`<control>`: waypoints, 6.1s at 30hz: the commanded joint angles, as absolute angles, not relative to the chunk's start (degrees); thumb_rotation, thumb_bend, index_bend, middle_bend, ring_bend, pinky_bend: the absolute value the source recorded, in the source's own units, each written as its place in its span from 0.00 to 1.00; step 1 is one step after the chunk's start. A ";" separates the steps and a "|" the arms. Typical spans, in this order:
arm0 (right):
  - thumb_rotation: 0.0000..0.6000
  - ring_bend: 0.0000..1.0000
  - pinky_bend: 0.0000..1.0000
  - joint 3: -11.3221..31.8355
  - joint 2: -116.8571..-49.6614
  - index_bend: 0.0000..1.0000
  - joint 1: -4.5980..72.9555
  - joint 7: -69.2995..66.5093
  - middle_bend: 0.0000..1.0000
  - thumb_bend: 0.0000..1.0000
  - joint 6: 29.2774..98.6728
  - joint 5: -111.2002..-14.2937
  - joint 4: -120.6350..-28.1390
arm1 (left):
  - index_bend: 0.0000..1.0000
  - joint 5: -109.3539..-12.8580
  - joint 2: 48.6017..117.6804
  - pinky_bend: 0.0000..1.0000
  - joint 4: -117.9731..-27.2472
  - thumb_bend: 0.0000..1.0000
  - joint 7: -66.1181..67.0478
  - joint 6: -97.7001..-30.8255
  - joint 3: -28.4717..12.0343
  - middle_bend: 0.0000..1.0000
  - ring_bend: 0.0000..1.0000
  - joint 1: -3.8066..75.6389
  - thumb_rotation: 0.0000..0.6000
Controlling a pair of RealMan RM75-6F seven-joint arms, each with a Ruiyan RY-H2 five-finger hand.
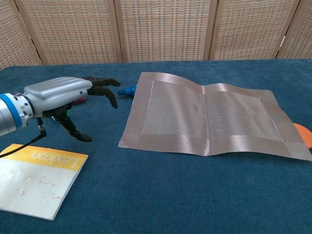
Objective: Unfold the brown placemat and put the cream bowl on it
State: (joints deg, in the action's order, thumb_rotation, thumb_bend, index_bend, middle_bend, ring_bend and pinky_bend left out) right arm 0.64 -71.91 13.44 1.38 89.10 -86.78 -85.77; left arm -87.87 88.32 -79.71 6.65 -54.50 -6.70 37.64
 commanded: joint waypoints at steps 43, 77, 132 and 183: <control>1.00 0.00 0.00 3.46 -73.68 0.10 11.24 -1.35 0.00 0.00 89.55 -91.41 -82.15 | 0.36 -80.51 106.75 0.00 -58.33 0.29 8.80 -47.83 -7.81 0.00 0.00 48.68 1.00; 1.00 0.00 0.00 4.05 -72.88 0.11 10.69 -3.51 0.00 0.00 89.68 -92.75 -82.81 | 0.75 -77.67 107.35 0.00 -59.24 0.51 9.60 -47.69 -8.68 0.00 0.00 50.43 1.00; 1.00 0.00 0.00 3.41 -72.32 0.12 9.78 -1.98 0.00 0.00 91.63 -96.28 -85.21 | 0.81 -110.97 81.07 0.00 -82.26 0.53 10.46 -65.89 15.69 0.00 0.00 41.44 1.00; 1.00 0.00 0.00 4.48 -72.07 0.13 9.68 0.98 0.00 0.00 87.78 -91.30 -85.13 | 0.00 -93.80 71.26 0.00 -95.57 0.00 9.55 -82.91 6.62 0.00 0.00 26.97 1.00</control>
State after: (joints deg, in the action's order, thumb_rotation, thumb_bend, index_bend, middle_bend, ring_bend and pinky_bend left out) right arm 4.09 -72.10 9.55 -0.05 89.21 -92.89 -85.22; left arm -102.38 74.35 -88.24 3.00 -80.16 11.11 31.67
